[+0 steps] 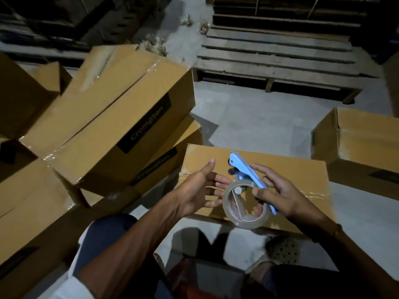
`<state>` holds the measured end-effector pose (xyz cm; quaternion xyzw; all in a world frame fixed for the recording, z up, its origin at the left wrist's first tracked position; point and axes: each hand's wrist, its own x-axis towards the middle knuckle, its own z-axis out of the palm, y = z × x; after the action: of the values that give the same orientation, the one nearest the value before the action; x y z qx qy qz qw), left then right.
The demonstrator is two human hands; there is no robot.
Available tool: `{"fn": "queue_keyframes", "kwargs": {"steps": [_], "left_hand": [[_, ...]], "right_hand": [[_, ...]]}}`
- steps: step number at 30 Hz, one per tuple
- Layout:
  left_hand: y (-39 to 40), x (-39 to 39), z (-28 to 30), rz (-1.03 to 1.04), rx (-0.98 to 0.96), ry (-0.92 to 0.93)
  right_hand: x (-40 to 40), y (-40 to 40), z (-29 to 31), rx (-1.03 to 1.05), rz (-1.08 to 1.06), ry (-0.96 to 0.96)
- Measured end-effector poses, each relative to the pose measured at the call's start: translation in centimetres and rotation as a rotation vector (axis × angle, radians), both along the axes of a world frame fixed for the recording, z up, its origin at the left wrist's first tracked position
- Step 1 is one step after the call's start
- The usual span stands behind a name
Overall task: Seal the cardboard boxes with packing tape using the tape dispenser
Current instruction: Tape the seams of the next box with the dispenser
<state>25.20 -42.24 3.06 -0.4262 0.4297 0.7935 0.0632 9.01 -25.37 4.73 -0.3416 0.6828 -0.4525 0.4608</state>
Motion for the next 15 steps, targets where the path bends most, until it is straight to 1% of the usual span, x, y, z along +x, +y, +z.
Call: {"fn": "queue_keyframes", "kwargs": {"steps": [5, 9, 15], "left_hand": [[2.5, 1.6, 3.2, 0.048, 0.0, 0.009], [4.9, 2.4, 5.7, 0.072, -0.038, -0.003], [8.9, 3.4, 6.9, 0.055, -0.078, -0.031]], "right_hand": [[1.8, 3.7, 1.3, -0.069, 0.047, 0.215], [3.5, 7.3, 2.3, -0.049, 0.109, 0.407], [5.9, 11.7, 2.2, -0.051, 0.082, 0.471]]}}
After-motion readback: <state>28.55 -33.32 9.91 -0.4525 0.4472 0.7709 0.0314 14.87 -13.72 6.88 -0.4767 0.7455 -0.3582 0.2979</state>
